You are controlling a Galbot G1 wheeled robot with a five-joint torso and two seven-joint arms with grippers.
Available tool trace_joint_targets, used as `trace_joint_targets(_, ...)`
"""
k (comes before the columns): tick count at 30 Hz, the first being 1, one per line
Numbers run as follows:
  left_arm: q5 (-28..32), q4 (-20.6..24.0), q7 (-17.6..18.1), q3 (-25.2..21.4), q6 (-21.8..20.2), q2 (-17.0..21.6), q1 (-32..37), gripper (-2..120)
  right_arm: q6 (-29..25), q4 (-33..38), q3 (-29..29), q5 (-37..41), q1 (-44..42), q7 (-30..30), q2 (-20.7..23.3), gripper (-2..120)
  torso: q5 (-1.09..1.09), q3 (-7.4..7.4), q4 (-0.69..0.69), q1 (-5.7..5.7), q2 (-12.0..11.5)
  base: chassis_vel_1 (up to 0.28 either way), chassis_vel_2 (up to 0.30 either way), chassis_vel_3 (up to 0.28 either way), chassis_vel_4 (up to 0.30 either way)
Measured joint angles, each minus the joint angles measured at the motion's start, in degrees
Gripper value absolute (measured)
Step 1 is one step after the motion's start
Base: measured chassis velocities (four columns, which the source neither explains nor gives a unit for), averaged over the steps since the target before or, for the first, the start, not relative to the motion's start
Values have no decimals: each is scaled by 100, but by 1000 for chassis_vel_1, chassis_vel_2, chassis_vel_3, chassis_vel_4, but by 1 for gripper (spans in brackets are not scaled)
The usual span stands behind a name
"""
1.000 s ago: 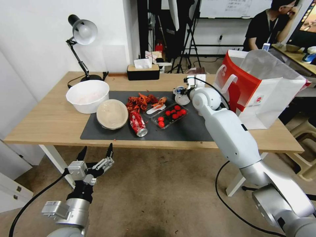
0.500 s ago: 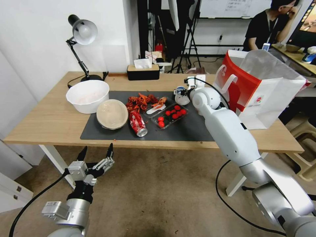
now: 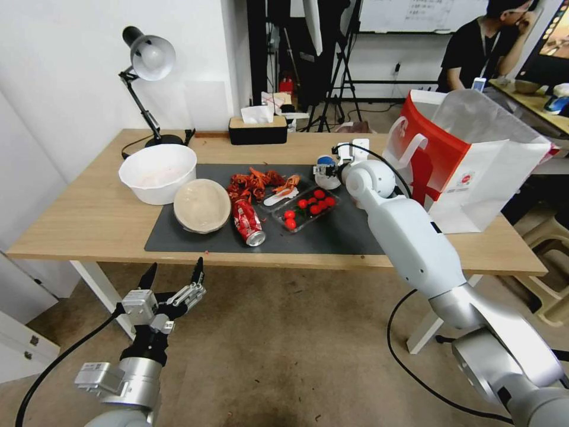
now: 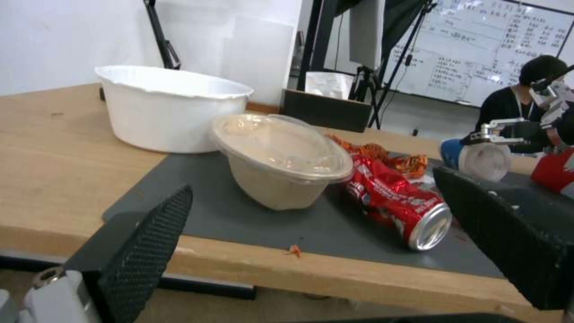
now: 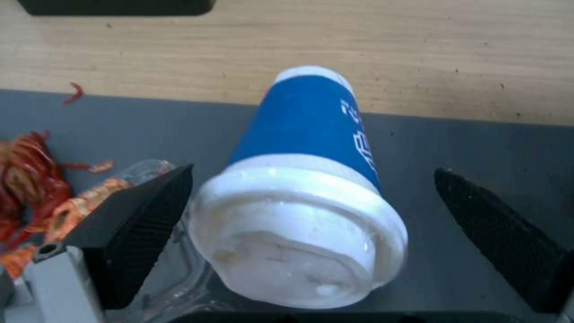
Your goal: Pick up the trash from the table and place it into the takeout bag.
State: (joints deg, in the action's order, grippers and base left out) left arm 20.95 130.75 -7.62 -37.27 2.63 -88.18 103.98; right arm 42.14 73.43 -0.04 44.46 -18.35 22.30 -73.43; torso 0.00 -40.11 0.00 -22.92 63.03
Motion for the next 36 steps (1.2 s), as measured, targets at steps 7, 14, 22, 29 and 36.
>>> trace_joint_targets(7,-4,-46,5,16,28,2,-11,100,-2,-124,14,-79,14,-133,-12,100,-1,0,0,0,0,0,0,0,0)
trace_joint_targets(14,-3,-46,9,18,13,2,-31,100,-2,-186,27,-118,12,-174,-61,100,0,0,-1,0,0,0,0,0,0)
trace_joint_targets(22,-3,-45,9,18,12,2,-31,100,-3,-213,30,-133,7,-179,-89,100,0,0,0,0,0,0,0,0,0)
trace_joint_targets(29,7,-64,9,11,32,5,-12,100,-4,-272,51,-184,-13,-217,-142,100,-1,0,0,0,0,0,0,0,0)
trace_joint_targets(36,16,-63,10,12,47,5,-6,100,-6,-294,102,-185,-69,-225,-123,94,0,0,0,0,0,0,0,0,0)
